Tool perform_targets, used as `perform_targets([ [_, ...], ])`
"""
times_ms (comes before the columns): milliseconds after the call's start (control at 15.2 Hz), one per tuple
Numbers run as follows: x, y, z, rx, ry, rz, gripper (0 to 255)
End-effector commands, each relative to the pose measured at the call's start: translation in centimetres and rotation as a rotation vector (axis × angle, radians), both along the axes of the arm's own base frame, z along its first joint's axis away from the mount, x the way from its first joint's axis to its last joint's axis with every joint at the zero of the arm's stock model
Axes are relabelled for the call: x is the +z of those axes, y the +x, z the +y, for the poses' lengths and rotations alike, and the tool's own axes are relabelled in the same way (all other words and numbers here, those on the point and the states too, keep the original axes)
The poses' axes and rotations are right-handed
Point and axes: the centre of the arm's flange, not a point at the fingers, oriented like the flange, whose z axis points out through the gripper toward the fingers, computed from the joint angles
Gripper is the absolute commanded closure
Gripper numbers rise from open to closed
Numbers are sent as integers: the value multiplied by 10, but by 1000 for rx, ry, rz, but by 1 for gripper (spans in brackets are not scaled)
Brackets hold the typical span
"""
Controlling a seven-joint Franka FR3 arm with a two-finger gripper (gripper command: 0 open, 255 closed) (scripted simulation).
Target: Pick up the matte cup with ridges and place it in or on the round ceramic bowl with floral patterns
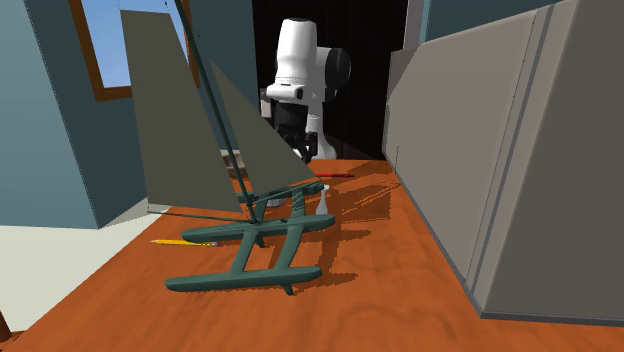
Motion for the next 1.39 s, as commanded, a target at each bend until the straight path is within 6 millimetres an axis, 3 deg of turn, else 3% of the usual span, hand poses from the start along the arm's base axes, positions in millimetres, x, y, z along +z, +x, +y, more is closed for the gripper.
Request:
perform_targets([
  [0,0,0,0,0,0,0,255],
  [594,0,0,0,0,0,0,255],
  [1320,58,0,0,0,0,0,255],
])
